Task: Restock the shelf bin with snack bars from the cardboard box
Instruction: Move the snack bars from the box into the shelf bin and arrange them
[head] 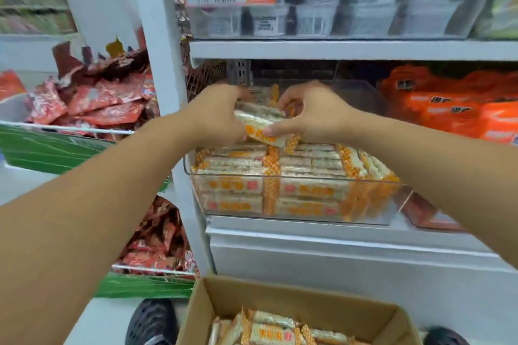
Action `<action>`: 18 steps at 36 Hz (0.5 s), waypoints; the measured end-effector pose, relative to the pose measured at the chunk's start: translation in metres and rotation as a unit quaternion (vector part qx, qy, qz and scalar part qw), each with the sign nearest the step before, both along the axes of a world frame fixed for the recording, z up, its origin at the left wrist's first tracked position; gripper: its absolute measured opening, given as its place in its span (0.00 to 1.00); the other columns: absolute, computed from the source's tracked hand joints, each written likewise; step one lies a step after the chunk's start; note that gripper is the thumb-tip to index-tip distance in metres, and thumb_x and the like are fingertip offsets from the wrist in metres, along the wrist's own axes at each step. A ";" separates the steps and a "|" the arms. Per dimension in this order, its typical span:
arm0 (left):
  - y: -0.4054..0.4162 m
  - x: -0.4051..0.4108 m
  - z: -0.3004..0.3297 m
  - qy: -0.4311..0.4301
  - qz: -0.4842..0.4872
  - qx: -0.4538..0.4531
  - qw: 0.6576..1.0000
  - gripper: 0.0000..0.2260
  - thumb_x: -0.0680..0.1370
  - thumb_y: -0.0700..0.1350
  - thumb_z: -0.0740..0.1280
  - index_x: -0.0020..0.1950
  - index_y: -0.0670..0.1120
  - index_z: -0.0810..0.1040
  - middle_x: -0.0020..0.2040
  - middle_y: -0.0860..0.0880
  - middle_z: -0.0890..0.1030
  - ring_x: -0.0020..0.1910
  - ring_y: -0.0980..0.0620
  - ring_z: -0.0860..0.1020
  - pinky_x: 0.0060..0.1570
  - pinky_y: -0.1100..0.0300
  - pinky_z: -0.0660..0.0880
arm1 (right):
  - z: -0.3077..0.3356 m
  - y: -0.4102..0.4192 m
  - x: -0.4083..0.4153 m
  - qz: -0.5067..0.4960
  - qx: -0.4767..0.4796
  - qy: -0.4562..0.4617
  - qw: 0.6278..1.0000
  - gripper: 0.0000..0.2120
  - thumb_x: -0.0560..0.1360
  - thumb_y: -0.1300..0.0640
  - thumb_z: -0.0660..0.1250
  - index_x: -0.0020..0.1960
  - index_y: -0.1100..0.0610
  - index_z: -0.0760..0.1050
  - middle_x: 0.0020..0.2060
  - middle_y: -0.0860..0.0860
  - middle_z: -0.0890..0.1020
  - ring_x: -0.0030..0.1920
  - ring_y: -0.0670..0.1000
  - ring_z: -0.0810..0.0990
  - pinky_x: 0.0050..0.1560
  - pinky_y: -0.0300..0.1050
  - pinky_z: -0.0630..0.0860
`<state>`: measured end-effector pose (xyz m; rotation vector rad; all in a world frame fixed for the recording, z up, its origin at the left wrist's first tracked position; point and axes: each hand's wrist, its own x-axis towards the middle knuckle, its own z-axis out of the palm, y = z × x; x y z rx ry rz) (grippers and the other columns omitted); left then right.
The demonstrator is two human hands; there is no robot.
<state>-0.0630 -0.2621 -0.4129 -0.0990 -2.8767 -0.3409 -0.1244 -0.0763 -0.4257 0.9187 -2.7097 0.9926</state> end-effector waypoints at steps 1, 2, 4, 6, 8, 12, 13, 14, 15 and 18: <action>0.000 -0.007 -0.002 -0.010 0.011 -0.008 1.000 0.30 0.71 0.42 0.72 0.72 0.47 0.71 0.67 0.43 0.75 0.63 0.44 0.75 0.50 0.63 0.67 | -0.005 -0.004 -0.009 0.001 -0.011 -0.003 1.000 0.24 0.63 0.43 0.81 0.50 0.57 0.81 0.38 0.47 0.78 0.34 0.41 0.72 0.32 0.30 0.66; -0.002 -0.013 -0.005 -0.024 0.020 -0.018 0.999 0.29 0.71 0.43 0.71 0.72 0.47 0.71 0.65 0.43 0.76 0.61 0.44 0.76 0.49 0.62 0.69 | -0.010 -0.009 -0.017 0.000 -0.027 -0.008 1.000 0.24 0.63 0.44 0.82 0.49 0.59 0.81 0.37 0.48 0.78 0.34 0.42 0.72 0.32 0.32 0.66; -0.004 -0.021 -0.010 -0.044 0.023 -0.062 0.997 0.26 0.71 0.48 0.69 0.69 0.46 0.73 0.62 0.42 0.77 0.57 0.43 0.77 0.50 0.58 0.74 | -0.017 -0.019 -0.028 0.003 -0.037 -0.009 0.999 0.24 0.64 0.44 0.81 0.48 0.61 0.81 0.36 0.49 0.77 0.35 0.45 0.71 0.34 0.40 0.66; -0.003 -0.026 -0.015 -0.055 0.022 -0.128 0.990 0.26 0.70 0.52 0.67 0.66 0.45 0.72 0.62 0.40 0.75 0.59 0.41 0.75 0.55 0.52 0.76 | -0.018 -0.028 -0.035 0.007 0.005 0.015 1.000 0.25 0.65 0.41 0.79 0.49 0.59 0.80 0.38 0.48 0.77 0.37 0.46 0.72 0.35 0.43 0.65; -0.004 -0.031 -0.018 -0.067 0.026 -0.178 0.981 0.26 0.73 0.50 0.67 0.68 0.43 0.69 0.65 0.39 0.71 0.62 0.40 0.73 0.58 0.50 0.74 | -0.015 -0.033 -0.040 0.001 0.066 0.059 0.996 0.27 0.65 0.35 0.77 0.53 0.53 0.80 0.44 0.47 0.78 0.44 0.47 0.76 0.39 0.43 0.68; -0.009 -0.033 -0.020 -0.097 0.026 -0.193 0.976 0.24 0.74 0.44 0.65 0.69 0.42 0.64 0.67 0.40 0.70 0.64 0.41 0.72 0.53 0.54 0.71 | -0.010 -0.036 -0.041 0.040 0.139 0.136 0.980 0.31 0.66 0.33 0.74 0.61 0.51 0.77 0.54 0.49 0.74 0.56 0.51 0.74 0.48 0.41 0.67; -0.010 -0.033 -0.021 -0.098 0.022 -0.202 0.974 0.26 0.74 0.44 0.64 0.71 0.42 0.63 0.69 0.40 0.68 0.66 0.40 0.70 0.58 0.53 0.71 | -0.010 -0.034 -0.040 0.052 0.166 0.153 0.973 0.32 0.66 0.33 0.74 0.62 0.52 0.77 0.57 0.51 0.73 0.57 0.51 0.73 0.49 0.41 0.66; -0.011 -0.033 -0.023 -0.102 0.019 -0.210 0.972 0.28 0.75 0.45 0.64 0.73 0.41 0.61 0.72 0.40 0.66 0.70 0.40 0.67 0.64 0.51 0.69 | -0.011 -0.032 -0.040 0.064 0.187 0.168 0.966 0.32 0.67 0.33 0.74 0.62 0.52 0.77 0.59 0.52 0.73 0.59 0.52 0.72 0.51 0.41 0.67; -0.011 -0.033 -0.024 -0.112 0.017 -0.218 0.969 0.30 0.76 0.47 0.62 0.76 0.41 0.58 0.75 0.40 0.62 0.74 0.40 0.63 0.70 0.49 0.65 | -0.012 -0.029 -0.040 0.073 0.194 0.176 0.962 0.32 0.67 0.33 0.73 0.63 0.52 0.78 0.62 0.52 0.73 0.61 0.53 0.71 0.55 0.42 0.68; -0.007 -0.032 -0.018 -0.166 0.033 -0.208 0.963 0.32 0.81 0.55 0.51 0.80 0.41 0.48 0.81 0.41 0.49 0.80 0.44 0.50 0.77 0.50 0.53 | -0.016 -0.023 -0.040 0.085 0.195 0.161 0.964 0.32 0.70 0.33 0.71 0.68 0.49 0.76 0.71 0.51 0.72 0.70 0.54 0.70 0.68 0.46 0.68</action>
